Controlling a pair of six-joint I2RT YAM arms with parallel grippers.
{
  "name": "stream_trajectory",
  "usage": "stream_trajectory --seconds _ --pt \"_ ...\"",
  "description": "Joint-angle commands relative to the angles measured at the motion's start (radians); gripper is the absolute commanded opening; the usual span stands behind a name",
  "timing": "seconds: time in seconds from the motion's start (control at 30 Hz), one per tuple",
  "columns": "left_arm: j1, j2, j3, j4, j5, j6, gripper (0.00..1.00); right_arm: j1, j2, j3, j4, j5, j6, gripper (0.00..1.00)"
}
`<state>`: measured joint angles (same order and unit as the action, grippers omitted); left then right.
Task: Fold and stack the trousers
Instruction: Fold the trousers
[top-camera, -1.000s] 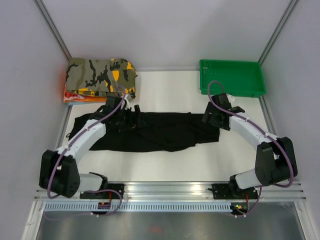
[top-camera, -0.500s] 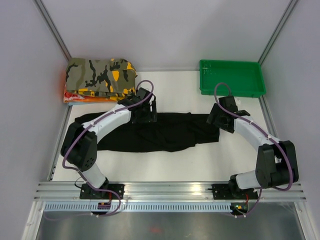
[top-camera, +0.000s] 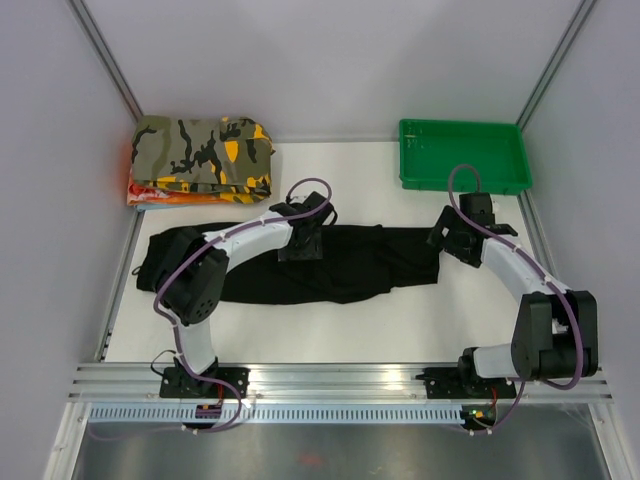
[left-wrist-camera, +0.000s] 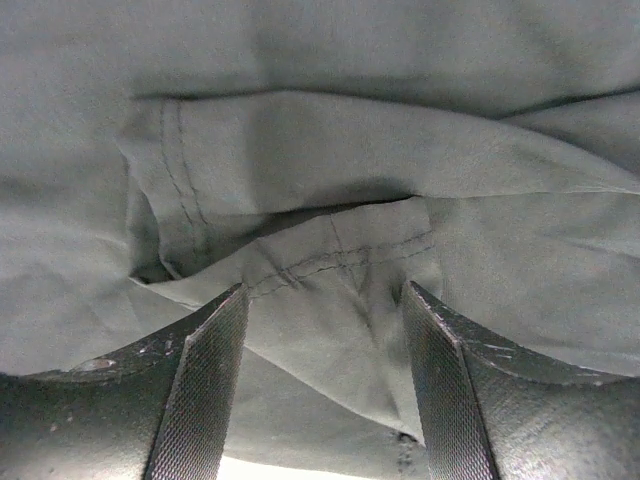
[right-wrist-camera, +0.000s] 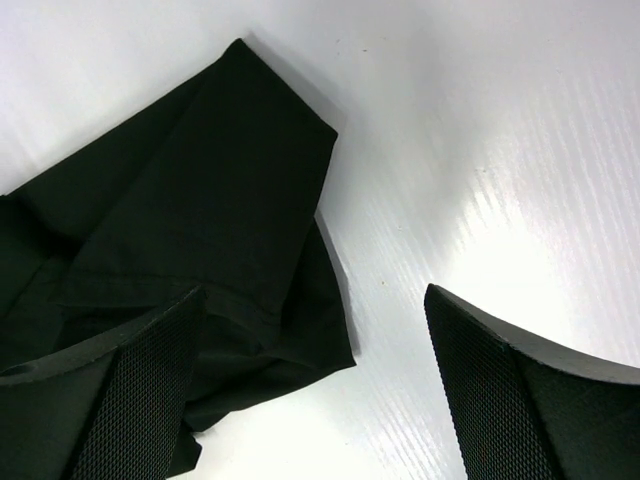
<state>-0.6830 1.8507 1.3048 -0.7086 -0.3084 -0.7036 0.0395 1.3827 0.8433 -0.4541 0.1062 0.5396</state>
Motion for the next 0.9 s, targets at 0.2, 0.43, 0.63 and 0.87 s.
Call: stream_trajectory --seconds 0.2,0.43,0.63,0.87 --pt "-0.046 0.044 0.048 -0.026 -0.066 -0.177 0.58 -0.003 -0.048 -0.049 0.048 -0.085 -0.038 0.95" --pt "-0.049 0.002 0.011 -0.015 -0.08 -0.24 0.02 -0.003 -0.073 -0.072 0.046 -0.082 -0.05 0.95" --pt "-0.049 -0.077 -0.036 -0.012 -0.092 -0.275 0.02 -0.003 -0.076 -0.07 0.049 -0.086 -0.05 0.95" --pt "-0.047 -0.321 -0.199 -0.049 -0.1 -0.434 0.02 -0.003 -0.053 -0.069 0.066 -0.103 -0.046 0.93"
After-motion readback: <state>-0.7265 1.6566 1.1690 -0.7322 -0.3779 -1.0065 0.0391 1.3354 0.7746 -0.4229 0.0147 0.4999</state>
